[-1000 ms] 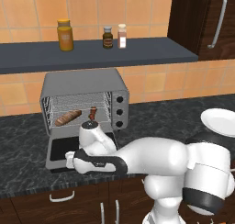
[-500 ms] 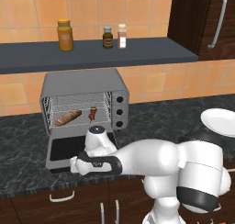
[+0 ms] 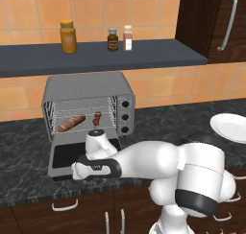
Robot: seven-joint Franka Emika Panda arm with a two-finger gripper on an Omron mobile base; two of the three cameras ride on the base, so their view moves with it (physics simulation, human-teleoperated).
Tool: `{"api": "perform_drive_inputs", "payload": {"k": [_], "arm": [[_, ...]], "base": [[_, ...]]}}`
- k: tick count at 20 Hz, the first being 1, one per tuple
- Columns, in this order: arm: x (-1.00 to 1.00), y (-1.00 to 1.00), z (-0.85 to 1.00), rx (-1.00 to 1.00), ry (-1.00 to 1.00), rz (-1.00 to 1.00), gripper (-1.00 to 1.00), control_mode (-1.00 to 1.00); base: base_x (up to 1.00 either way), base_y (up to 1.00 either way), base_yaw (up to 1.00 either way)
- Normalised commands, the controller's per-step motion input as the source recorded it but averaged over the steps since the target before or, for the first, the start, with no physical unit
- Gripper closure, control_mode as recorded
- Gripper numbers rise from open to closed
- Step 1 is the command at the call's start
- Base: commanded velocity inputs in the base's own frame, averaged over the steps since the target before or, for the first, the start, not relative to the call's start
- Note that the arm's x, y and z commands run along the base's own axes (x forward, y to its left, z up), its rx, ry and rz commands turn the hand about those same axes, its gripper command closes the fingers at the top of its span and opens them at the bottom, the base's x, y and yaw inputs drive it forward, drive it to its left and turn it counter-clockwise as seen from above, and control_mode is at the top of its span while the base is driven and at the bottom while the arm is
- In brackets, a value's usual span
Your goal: Pick up the kebab skewer and baguette bread, and place them inside the toaster oven. Close the toaster oven door and start by setting the timer.
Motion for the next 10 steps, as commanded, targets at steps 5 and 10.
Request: {"api": "perform_drive_inputs", "payload": {"k": [5, 10], "arm": [[0.36, -0.11, 0.00, 0.00, -0.06, 0.01, -1.00, -1.00], [0.62, -0.16, 0.00, 0.00, -0.04, 0.01, -1.00, -1.00]], "base": [[0.00, 0.00, 0.00], [0.00, 0.00, 0.00]]}}
